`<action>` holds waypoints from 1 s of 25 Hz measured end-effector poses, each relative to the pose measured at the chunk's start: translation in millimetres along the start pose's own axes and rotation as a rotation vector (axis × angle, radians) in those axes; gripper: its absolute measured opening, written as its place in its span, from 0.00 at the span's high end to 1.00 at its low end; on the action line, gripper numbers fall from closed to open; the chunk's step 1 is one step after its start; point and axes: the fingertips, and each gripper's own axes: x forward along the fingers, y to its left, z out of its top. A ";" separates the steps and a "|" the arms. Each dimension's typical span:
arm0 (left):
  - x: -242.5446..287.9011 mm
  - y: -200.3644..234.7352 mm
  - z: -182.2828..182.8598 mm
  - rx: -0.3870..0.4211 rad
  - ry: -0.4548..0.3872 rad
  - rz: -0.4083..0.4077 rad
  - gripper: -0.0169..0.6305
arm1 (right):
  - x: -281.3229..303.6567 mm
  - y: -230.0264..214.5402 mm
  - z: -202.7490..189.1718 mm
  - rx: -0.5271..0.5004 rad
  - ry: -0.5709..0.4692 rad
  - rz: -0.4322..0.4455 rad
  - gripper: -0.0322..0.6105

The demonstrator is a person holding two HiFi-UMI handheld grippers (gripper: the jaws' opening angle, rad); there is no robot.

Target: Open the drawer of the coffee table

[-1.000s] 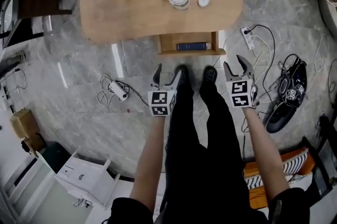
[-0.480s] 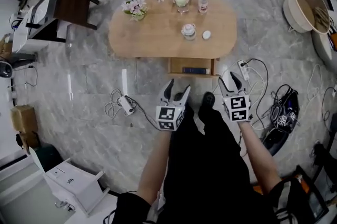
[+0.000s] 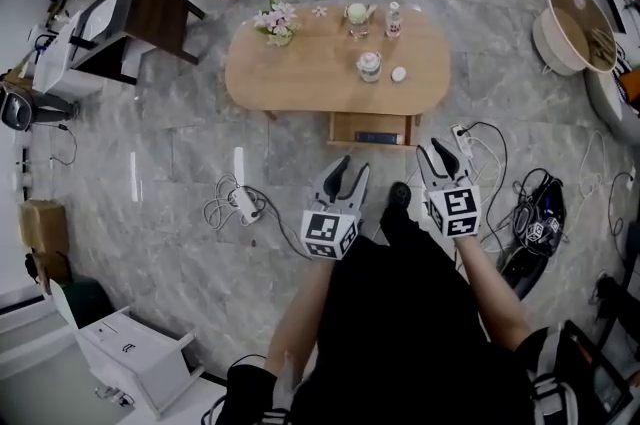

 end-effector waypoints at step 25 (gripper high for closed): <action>-243.2 33.9 7.9 0.090 -0.144 -0.172 0.95 | -174.4 207.5 17.3 0.084 -0.197 -0.116 0.93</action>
